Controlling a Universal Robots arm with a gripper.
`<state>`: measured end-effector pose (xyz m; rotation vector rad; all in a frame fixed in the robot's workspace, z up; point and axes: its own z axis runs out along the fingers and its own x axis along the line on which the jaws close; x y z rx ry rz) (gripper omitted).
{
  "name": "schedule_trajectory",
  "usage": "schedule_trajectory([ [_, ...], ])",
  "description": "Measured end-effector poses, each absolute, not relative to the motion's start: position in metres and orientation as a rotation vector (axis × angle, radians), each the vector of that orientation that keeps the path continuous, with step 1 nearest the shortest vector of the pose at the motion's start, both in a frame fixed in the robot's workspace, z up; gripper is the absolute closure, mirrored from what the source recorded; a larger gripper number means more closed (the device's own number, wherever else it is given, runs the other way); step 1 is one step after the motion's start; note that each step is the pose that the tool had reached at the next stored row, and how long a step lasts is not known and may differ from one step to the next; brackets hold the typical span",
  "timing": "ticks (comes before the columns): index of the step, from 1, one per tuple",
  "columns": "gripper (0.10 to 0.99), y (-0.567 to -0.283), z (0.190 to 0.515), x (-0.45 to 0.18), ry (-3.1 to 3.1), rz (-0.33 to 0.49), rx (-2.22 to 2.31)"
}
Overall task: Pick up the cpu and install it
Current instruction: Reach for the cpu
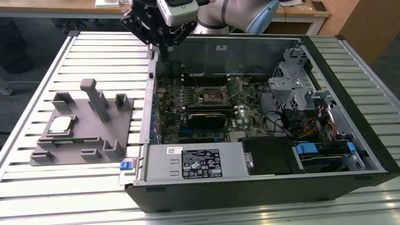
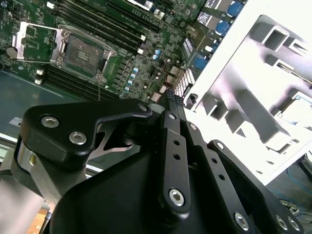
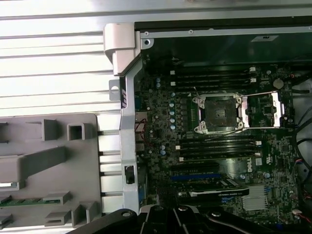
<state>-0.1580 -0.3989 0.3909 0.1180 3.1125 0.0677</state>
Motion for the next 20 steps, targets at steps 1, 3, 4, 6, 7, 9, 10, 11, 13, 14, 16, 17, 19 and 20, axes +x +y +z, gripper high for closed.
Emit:
schedule_trajectory([
  [1,0.980,-0.399,0.391,-0.158,3.112,0.068,0.118],
  [3,0.980,-0.399,0.391,-0.159,3.113,0.068,0.118],
  [4,0.980,-0.399,0.391,-0.160,3.112,0.068,0.118],
  [6,0.980,-0.399,0.391,-0.162,3.113,0.068,0.118],
  [7,0.980,-0.399,0.391,-0.163,3.112,0.068,0.118],
  [9,0.980,-0.399,0.391,-0.166,3.113,0.068,0.118],
  [10,0.980,-0.399,0.390,-0.167,3.113,0.068,0.118],
  [11,0.980,-0.399,0.390,-0.169,3.112,0.068,0.118],
  [13,0.980,-0.399,0.390,-0.173,3.113,0.068,0.118],
  [14,0.980,-0.399,0.390,-0.176,3.113,0.067,0.118],
  [16,0.980,-0.399,0.390,-0.184,3.113,0.068,0.118],
  [17,0.980,-0.399,0.390,-0.188,3.112,0.068,0.118],
  [19,0.980,-0.399,0.390,-0.194,3.112,0.068,0.118],
  [20,0.980,-0.399,0.390,-0.197,3.112,0.068,0.118],
])
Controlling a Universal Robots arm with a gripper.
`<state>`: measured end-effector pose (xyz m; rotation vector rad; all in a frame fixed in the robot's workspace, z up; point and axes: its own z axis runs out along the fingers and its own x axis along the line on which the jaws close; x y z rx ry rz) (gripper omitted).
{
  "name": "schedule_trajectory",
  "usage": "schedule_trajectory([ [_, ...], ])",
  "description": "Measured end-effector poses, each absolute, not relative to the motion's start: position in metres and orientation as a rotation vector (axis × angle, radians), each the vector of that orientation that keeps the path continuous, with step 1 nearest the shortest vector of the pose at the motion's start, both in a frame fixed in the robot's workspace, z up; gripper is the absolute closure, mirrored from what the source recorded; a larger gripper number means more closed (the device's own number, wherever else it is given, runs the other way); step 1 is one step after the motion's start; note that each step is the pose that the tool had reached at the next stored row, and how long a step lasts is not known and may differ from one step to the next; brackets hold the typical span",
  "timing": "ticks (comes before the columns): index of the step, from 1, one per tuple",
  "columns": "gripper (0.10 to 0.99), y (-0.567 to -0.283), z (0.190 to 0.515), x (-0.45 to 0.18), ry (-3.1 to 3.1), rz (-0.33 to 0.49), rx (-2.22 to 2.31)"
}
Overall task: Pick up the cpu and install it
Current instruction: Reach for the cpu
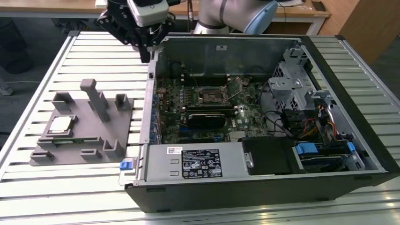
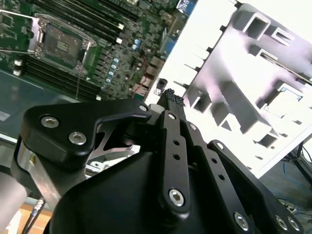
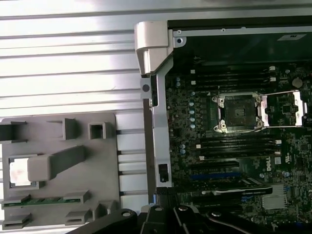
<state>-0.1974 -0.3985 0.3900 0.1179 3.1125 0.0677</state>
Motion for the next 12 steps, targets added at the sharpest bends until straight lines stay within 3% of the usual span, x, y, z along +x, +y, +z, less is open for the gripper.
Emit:
schedule_trajectory([
  [12,0.980,-0.398,0.388,-0.238,3.113,0.068,0.118],
])
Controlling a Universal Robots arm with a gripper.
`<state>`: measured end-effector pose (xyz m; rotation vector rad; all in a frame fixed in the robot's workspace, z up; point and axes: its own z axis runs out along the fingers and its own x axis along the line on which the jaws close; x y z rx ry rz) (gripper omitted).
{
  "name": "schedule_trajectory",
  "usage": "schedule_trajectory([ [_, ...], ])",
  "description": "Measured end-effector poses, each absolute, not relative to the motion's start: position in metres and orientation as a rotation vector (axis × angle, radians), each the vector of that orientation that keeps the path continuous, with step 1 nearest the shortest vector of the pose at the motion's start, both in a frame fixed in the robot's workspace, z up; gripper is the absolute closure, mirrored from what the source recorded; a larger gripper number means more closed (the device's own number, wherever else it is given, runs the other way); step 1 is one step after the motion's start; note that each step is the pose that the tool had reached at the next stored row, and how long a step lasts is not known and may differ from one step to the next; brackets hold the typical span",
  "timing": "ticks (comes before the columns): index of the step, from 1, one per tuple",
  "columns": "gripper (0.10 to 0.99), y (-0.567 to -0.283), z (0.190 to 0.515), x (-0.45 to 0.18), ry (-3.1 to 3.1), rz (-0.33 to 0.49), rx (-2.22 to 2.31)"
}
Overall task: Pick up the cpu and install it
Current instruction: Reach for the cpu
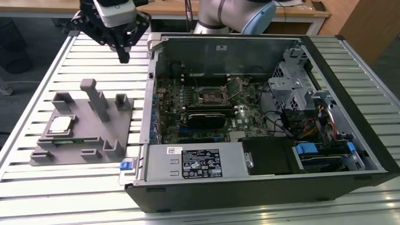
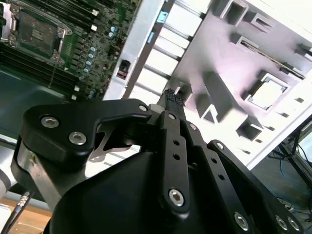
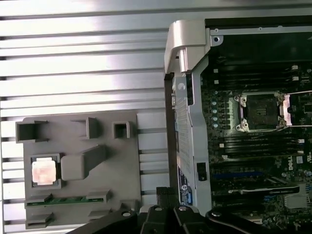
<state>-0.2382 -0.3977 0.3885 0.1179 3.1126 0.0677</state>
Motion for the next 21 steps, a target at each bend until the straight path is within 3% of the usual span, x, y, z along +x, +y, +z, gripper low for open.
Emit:
schedule_trajectory([
  [21,0.980,-0.396,0.385,-0.293,3.115,0.068,0.118],
])
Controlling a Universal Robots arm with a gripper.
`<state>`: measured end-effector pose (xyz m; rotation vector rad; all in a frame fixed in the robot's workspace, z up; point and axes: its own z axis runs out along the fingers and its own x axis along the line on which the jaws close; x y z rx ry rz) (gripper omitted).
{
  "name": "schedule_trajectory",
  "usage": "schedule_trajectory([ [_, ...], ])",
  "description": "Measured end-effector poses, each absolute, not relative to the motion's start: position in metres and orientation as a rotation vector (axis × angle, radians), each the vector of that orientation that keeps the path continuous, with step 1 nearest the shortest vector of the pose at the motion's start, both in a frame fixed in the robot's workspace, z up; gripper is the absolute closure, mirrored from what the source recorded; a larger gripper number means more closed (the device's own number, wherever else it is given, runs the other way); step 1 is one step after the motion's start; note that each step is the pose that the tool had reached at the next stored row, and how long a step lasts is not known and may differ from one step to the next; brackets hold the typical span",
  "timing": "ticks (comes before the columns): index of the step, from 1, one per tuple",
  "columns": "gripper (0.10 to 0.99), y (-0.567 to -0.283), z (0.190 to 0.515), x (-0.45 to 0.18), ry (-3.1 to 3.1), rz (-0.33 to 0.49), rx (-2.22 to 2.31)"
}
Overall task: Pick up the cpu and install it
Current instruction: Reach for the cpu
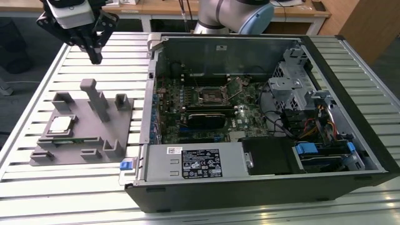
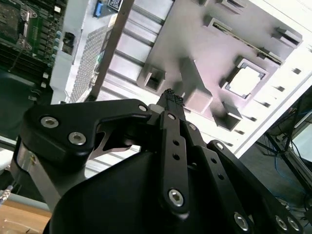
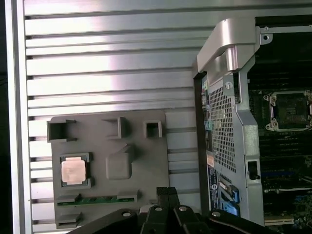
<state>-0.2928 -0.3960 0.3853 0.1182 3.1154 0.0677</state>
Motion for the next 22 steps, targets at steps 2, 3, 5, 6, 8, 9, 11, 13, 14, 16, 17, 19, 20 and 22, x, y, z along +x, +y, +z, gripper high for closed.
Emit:
schedule_trajectory([
  [2,0.980,-0.396,0.385,-0.299,3.117,0.068,0.118],
  [3,0.980,-0.396,0.385,-0.302,3.118,0.068,0.118],
  [5,0.980,-0.396,0.384,-0.308,3.124,0.067,0.119],
  [6,0.980,-0.395,0.384,-0.311,3.126,0.067,0.119],
  [8,0.980,-0.395,0.383,-0.317,3.130,0.067,0.119],
  [9,0.980,-0.395,0.382,-0.321,3.132,0.067,0.119],
  [11,0.980,-0.395,0.381,-0.328,3.136,0.067,0.120],
  [13,0.980,-0.394,0.380,-0.334,3.138,0.067,0.120],
  [14,0.980,-0.394,0.379,-0.337,3.139,0.067,0.120],
  [16,0.980,-0.393,0.377,-0.343,3.141,0.067,0.120],
  [17,0.980,-0.393,0.377,-0.347,3.142,0.067,0.120],
  [19,0.980,-0.393,0.375,-0.355,3.144,0.067,0.120],
  [20,0.980,-0.393,0.375,-0.360,3.145,0.067,0.120],
  [22,0.980,-0.393,0.373,-0.367,3.147,0.066,0.120],
])
